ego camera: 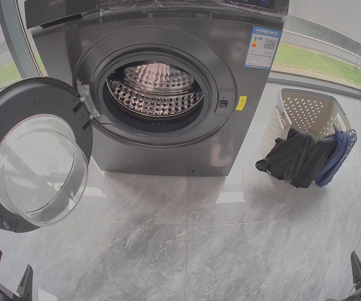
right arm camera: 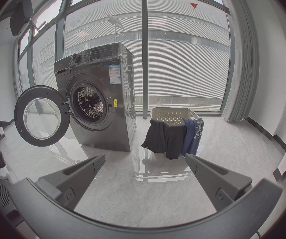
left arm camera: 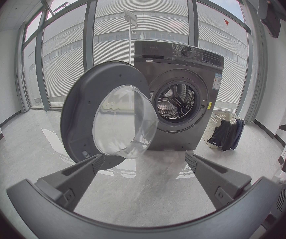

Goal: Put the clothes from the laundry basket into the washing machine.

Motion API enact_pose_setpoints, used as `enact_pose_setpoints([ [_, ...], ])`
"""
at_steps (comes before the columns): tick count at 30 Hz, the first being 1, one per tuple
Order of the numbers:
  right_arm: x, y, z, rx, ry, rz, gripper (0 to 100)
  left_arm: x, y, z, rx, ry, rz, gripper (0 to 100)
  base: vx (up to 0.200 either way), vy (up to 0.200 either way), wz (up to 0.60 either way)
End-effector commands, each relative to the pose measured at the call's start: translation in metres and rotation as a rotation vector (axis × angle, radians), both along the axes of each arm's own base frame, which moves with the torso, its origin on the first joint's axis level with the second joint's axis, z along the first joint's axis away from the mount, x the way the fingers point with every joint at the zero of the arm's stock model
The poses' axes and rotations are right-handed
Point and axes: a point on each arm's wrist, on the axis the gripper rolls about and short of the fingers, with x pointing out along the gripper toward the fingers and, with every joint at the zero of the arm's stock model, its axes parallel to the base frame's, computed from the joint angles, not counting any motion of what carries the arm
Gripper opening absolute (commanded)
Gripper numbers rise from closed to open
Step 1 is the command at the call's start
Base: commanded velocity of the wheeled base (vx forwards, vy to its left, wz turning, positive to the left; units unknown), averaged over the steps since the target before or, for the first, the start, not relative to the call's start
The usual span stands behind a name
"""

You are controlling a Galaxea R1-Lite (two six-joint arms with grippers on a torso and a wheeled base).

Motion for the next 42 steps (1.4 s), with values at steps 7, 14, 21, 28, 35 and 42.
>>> enact_pose_setpoints([
  [7,0.0014,0.0,-0.0049,0.0,0.019,0.0,100,0.0009,0.0,-0.0041,-0.001,0.013,0.0,100,0.0,-0.2,0.0],
  [14,0.0014,0.0,-0.0049,0.0,0.019,0.0,100,0.0009,0.0,-0.0041,-0.001,0.013,0.002,100,0.0,-0.057,0.0],
  [21,0.0014,0.0,-0.0049,0.0,0.019,0.0,100,0.0009,0.0,-0.0041,-0.001,0.013,0.0,100,0.0,0.0,0.0],
  [28,0.0014,0.0,-0.0049,0.0,0.019,0.0,100,0.0008,0.0,-0.0041,-0.004,0.011,0.0,100,0.2,0.0,0.0],
  [35,0.0014,0.0,-0.0049,0.0,0.019,0.0,100,0.0005,0.0,-0.0042,-0.006,0.007,0.005,100,0.143,0.0,0.0],
  [42,0.0014,0.0,-0.0049,0.0,0.019,0.0,100,0.0008,-0.0001,-0.0041,-0.004,0.011,0.006,100,0.0,-0.086,0.0],
])
